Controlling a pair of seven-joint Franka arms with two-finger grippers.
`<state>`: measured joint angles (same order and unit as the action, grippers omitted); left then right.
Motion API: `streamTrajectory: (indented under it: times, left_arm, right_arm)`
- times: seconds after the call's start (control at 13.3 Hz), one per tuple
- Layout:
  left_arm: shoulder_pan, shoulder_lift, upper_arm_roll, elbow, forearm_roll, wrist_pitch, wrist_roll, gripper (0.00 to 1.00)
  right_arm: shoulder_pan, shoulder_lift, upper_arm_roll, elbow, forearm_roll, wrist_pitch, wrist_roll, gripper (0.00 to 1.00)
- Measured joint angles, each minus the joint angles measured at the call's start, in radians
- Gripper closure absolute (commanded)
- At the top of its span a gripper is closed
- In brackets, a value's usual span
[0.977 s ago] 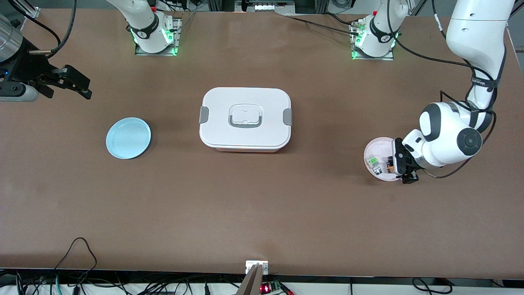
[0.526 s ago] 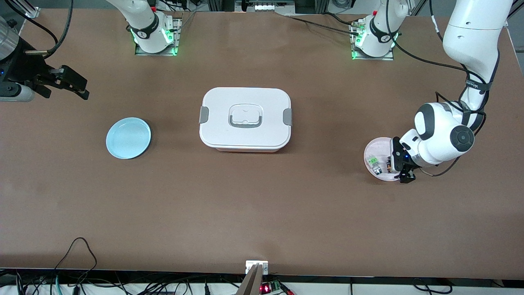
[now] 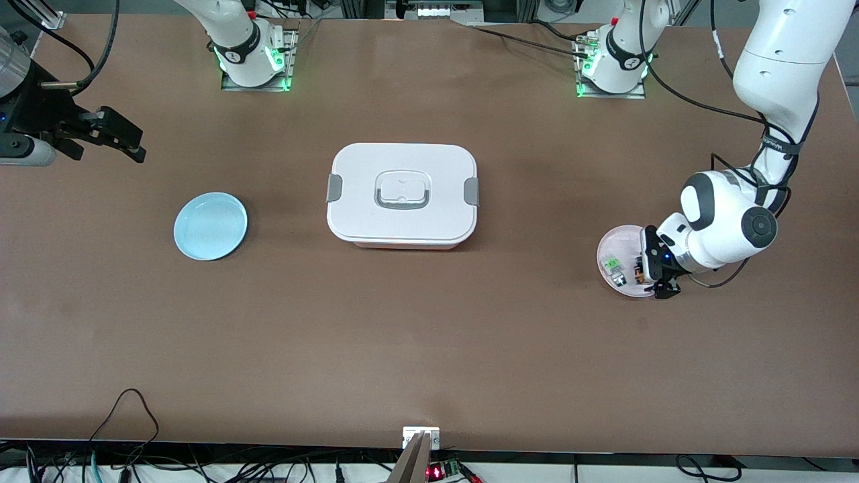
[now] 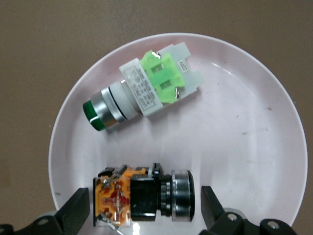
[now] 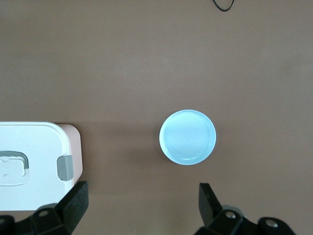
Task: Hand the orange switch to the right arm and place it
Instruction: 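Lower the left gripper and grasp the orange-black switch on the plate, then lift the orange switch with the left gripper and carry it over the box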
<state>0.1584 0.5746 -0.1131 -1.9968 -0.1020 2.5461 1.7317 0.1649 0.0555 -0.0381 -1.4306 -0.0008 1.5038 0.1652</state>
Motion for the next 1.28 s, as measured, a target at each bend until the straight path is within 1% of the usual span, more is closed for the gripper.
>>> streamTrajectory:
  times: [0.23, 0.53, 0.6, 0.68, 0.75, 0.83, 0.9, 1.13, 1.28]
  left_arm:
    - [0.000, 0.000, -0.011, 0.000, 0.000, 0.003, 0.000, 0.12]
    - [0.000, 0.000, -0.012, 0.000, 0.000, 0.004, 0.000, 0.13]
    - [0.000, 0.000, -0.012, 0.000, 0.000, 0.004, 0.000, 0.18]
    - [0.000, 0.000, -0.012, 0.000, 0.000, 0.004, 0.000, 0.30]
    - [0.000, 0.000, -0.012, 0.000, 0.000, 0.004, 0.000, 0.55]
    - [0.000, 0.000, -0.012, 0.000, 0.000, 0.005, 0.001, 0.84]
    - [0.000, 0.000, -0.012, 0.002, 0.000, 0.005, 0.004, 1.00]
    - [0.000, -0.001, -0.012, 0.014, 0.000, -0.002, 0.018, 1.00]
    - [0.003, -0.007, -0.028, 0.044, 0.000, -0.060, 0.025, 1.00]
  right_arm:
    - [0.000, 0.000, 0.000, 0.000, 0.000, 0.000, 0.000, 0.00]
    - [0.000, -0.004, -0.001, 0.001, 0.000, 0.000, 0.000, 0.00]
    - [0.000, -0.004, -0.001, 0.001, 0.000, 0.000, 0.000, 0.00]
    - [0.000, -0.004, -0.001, 0.001, 0.000, 0.000, 0.000, 0.00]
    - [0.000, -0.004, -0.001, 0.001, 0.000, 0.000, 0.000, 0.00]
    - [0.000, -0.004, -0.001, 0.001, 0.000, 0.000, 0.000, 0.00]
    - [0.000, -0.004, -0.001, 0.001, 0.000, 0.000, 0.000, 0.00]
    - [-0.001, -0.004, -0.002, 0.001, 0.000, 0.000, 0.000, 0.00]
    - [0.000, -0.004, -0.002, 0.001, 0.000, 0.000, 0.000, 0.00]
